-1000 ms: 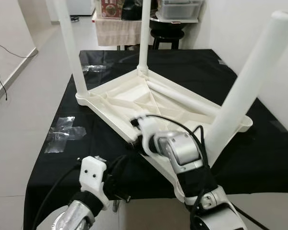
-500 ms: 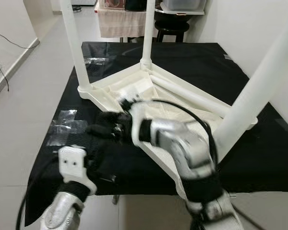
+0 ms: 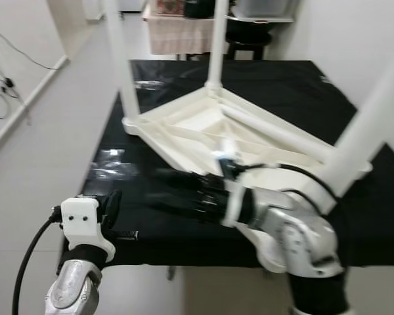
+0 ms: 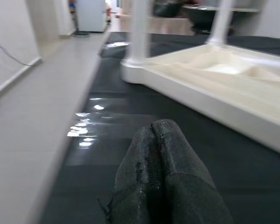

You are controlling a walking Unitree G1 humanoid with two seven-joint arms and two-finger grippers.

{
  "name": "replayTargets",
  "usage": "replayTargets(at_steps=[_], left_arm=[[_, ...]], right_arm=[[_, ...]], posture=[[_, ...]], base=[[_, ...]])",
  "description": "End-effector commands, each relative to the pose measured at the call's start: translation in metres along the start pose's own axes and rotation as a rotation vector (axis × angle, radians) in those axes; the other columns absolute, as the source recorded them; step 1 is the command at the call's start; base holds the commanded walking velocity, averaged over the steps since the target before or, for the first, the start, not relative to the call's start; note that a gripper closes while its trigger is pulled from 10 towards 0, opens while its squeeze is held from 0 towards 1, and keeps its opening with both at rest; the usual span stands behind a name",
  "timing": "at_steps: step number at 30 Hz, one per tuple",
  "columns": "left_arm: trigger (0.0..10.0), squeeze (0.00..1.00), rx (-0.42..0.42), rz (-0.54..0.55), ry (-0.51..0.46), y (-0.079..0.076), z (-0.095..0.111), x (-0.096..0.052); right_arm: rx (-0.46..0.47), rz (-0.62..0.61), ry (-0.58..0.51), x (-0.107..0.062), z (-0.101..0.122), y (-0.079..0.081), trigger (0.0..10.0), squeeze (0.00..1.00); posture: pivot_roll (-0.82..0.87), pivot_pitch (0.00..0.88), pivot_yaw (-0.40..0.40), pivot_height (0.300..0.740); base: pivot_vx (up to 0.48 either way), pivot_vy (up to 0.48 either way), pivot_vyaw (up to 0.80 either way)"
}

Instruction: Building children table

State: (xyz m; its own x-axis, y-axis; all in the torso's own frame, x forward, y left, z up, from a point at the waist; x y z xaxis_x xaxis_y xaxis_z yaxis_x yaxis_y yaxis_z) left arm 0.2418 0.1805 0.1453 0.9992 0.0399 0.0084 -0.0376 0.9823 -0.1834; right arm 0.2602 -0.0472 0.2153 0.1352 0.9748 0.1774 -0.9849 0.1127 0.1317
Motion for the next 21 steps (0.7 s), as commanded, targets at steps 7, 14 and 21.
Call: replayTargets(at_steps=[7, 14, 21], left_arm=[[10.0, 0.0, 0.058, 0.018, 0.012, 0.007, 0.0, -0.003], [10.0, 0.0, 0.067, -0.025, 0.022, 0.001, -0.002, -0.006], [10.0, 0.0, 0.074, -0.092, 0.03, -0.007, -0.003, -0.008]], right_arm=[[0.011, -0.034, 0.108, -0.035, -0.017, -0.001, 10.0, 0.0], [0.018, -0.088, 0.2, -0.057, -0.028, -0.002, 10.0, 0.0], [0.05, -0.035, 0.38, -0.098, -0.039, 0.014, 10.0, 0.0]], posture=[[-0.03, 0.099, -0.042, 0.74], [-0.03, 0.104, -0.041, 0.74], [-0.04, 0.098, -0.04, 0.74]], base=[[0.0, 0.135, 0.0], [0.0, 0.0, 0.0], [0.0, 0.0, -0.43]])
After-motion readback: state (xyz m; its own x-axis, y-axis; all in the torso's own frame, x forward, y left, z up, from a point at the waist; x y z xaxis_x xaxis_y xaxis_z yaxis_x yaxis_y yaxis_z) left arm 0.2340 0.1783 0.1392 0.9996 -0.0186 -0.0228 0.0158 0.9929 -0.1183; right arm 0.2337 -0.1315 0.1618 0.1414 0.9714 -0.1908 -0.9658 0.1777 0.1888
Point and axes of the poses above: a point about 5 cm out from each wrist's last joint towards the gripper, its own x axis pointing out of the wrist towards the gripper, its own z axis along the axis of the wrist's last joint, y = z × x, the point moved 3 cm from there along x, pointing out of the wrist towards the gripper, and after that the axes turned 7 degrees about -x, right-handed, at the moved point
